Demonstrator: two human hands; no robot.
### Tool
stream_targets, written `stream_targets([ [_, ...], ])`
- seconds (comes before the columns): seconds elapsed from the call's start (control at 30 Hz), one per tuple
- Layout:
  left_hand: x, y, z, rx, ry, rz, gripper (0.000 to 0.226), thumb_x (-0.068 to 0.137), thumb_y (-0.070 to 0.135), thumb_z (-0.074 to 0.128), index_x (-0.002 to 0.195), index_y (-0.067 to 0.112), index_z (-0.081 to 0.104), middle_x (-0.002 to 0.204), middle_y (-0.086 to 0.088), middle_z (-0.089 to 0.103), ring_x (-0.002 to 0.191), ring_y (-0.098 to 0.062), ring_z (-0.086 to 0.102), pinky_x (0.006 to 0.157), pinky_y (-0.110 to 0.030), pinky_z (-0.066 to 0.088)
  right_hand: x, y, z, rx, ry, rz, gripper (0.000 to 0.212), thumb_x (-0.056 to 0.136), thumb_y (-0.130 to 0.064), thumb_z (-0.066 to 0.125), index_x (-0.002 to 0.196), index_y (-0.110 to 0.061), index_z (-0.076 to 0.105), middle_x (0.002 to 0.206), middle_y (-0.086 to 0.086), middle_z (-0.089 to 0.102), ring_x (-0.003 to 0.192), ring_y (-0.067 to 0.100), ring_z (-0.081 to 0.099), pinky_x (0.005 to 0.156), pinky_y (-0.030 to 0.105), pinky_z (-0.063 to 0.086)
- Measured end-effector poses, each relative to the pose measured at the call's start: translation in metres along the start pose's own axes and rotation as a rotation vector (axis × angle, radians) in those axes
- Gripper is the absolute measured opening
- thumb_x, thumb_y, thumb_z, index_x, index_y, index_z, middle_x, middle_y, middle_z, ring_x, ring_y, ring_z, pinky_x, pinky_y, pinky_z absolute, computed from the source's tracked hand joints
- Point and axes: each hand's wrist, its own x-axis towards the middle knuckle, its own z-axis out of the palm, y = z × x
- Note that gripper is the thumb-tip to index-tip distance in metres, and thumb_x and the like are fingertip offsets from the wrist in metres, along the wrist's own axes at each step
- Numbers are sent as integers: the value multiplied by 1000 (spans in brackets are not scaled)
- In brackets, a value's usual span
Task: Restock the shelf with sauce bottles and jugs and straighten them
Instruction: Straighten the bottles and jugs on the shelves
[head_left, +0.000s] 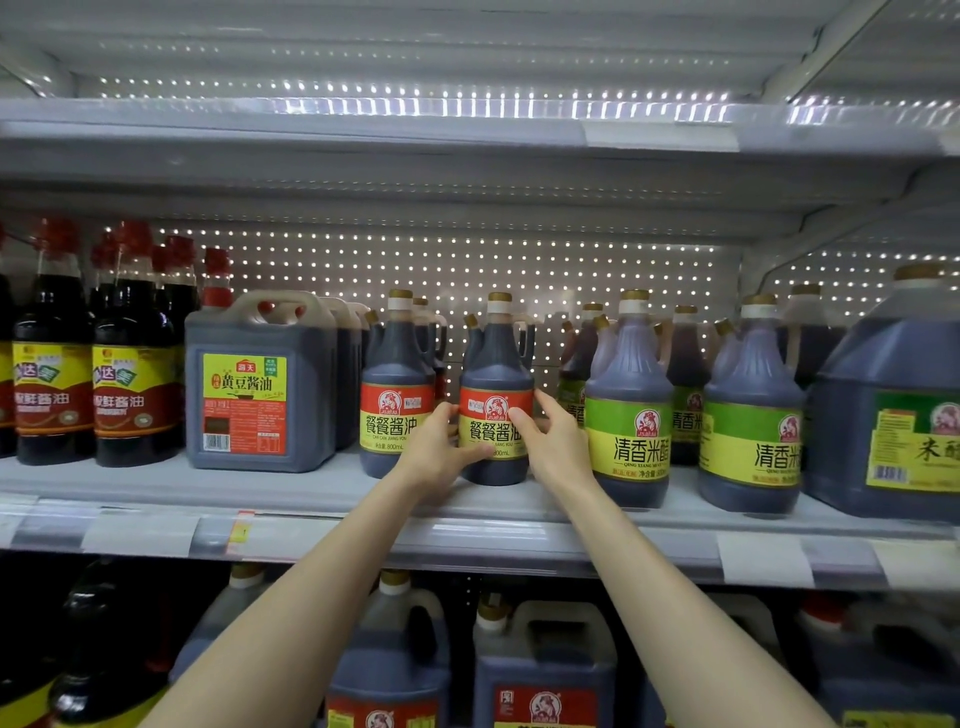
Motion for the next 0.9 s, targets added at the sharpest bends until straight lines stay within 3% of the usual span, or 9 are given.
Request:
stream_targets([
  [0.17,-1,1,1,7,7,3,56,84,14,71,133,7,43,131,-8,57,119,-20,55,86,-23,42,0,0,0,7,-8,13,40,97,-26,55,136,-16,51,106,-2,63,98,13,59,92,31,48],
  [0.33,-2,2,2,5,15,19,55,84,13,72,132,7,44,128,-7,59,100,-8,51,85,-21,42,-1,-2,0,5,-18,13,37,98,-25,53,134,-16,52,113,2,66,96,13,59,93,33,50],
  [0.47,-3,1,3,17,9,16,54,84,14,71,131,7,44,128,-7,59,102,-9,52,85,-21,43,-2,0,-1,-16,-21,7,38,99,-25,52,136,-17,51,115,0,65,96,10,55,91,28,47],
  [0.7,-1,4,0,32,-2,-2,56,84,17,71,133,8,44,131,-6,57,119,-19,55,90,-25,43,-3,-4,-4,7,4,-1,43,97,-27,56,138,-15,49,119,3,64,110,18,60,96,33,48],
  [0.9,-3,20,-9,-14,74,10,66,83,23,73,138,6,40,127,-6,59,109,-17,57,96,-33,48,-9,-17,-21,38,29,-30,51,95,-29,58,142,-15,45,127,5,61,114,18,58,89,28,49],
])
